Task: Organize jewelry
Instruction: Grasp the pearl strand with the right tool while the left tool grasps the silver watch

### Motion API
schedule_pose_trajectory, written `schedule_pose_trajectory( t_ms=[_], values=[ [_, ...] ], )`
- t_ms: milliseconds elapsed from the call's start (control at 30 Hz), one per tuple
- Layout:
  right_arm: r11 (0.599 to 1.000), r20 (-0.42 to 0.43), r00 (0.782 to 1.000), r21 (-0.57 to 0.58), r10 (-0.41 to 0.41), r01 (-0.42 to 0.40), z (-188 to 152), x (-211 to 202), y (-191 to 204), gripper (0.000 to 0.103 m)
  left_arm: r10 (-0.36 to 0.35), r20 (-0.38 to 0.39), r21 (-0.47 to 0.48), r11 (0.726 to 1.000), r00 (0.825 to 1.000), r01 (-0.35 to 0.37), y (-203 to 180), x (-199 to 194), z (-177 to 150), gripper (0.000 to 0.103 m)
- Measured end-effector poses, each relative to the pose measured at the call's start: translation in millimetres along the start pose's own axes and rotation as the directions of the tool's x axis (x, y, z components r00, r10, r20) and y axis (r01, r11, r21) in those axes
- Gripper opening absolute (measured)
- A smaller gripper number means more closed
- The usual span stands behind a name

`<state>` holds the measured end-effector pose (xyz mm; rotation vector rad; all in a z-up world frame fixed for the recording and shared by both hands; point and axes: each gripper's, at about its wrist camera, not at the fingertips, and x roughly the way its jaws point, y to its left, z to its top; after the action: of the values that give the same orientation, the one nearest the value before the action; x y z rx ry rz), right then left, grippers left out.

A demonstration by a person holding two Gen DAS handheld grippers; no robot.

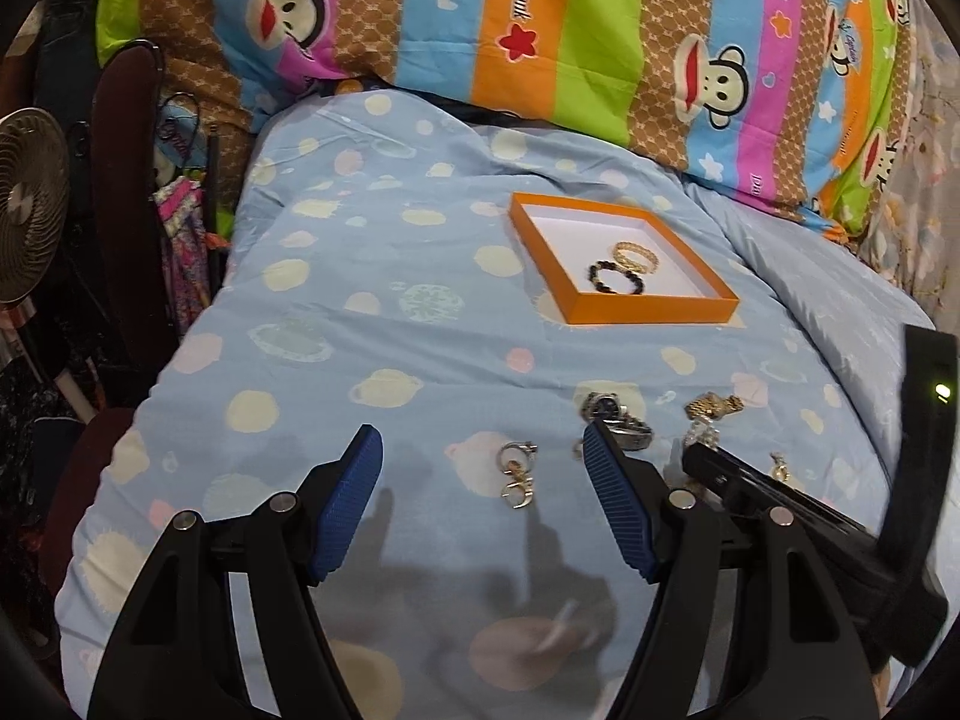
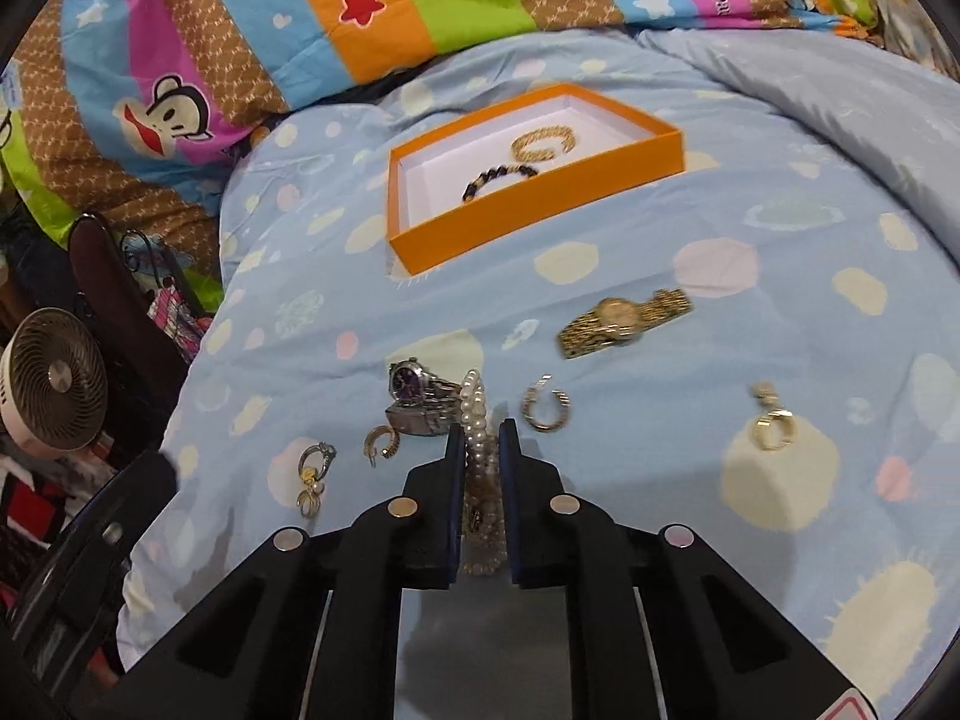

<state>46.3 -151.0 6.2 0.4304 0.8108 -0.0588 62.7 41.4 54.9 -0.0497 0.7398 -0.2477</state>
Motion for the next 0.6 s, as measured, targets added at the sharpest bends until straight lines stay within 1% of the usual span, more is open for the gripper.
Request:
schedule_pose_trajectory(
  t_ms=[133,233,333,500,533,567,600],
  values=[
    [1.000,0.044,0.999,-0.008,-0.029,0.029,-5.7,-26.9,-18.5,0.011,-0.046,-0.029,0.063,0.997,0.999,0.048,-28.8,16.0,4.9,0.067],
    [0.999,0.059,0.997,0.001,-0.046,0.046,-10.9,-38.0,-34.0,0.011,-0.078,-0.080,0.087,0.993,0.994,0.085,-49.6,38.3,5.8,0.067],
    [0.999,0.060,0.997,0.018,-0.050,0.049,-15.0,-40.5,-46.7,0.011,-0.088,-0.123,0.087,0.991,0.988,0.100,-64.5,62.5,8.9,0.067],
    [0.999,0.052,0.998,0.032,-0.038,0.036,-21.7,-36.7,-56.4,0.011,-0.101,-0.167,0.079,0.990,0.981,0.116,-75.1,87.3,11.2,0.066],
    [0.999,0.053,0.998,0.032,-0.033,0.032,-22.4,-35.8,-56.7,0.011,-0.103,-0.181,0.070,0.991,0.978,0.117,-74.7,92.2,10.8,0.058],
    [0.999,0.054,0.998,0.031,-0.031,0.029,-23.1,-35.4,-57.2,0.011,-0.109,-0.201,0.061,0.990,0.974,0.124,-73.9,96.9,9.6,0.045],
    [0.999,0.057,0.998,0.027,-0.032,0.030,-23.4,-34.9,-57.1,0.011,-0.119,-0.219,0.054,0.990,0.968,0.133,-72.9,100.8,8.2,0.040]
  ],
)
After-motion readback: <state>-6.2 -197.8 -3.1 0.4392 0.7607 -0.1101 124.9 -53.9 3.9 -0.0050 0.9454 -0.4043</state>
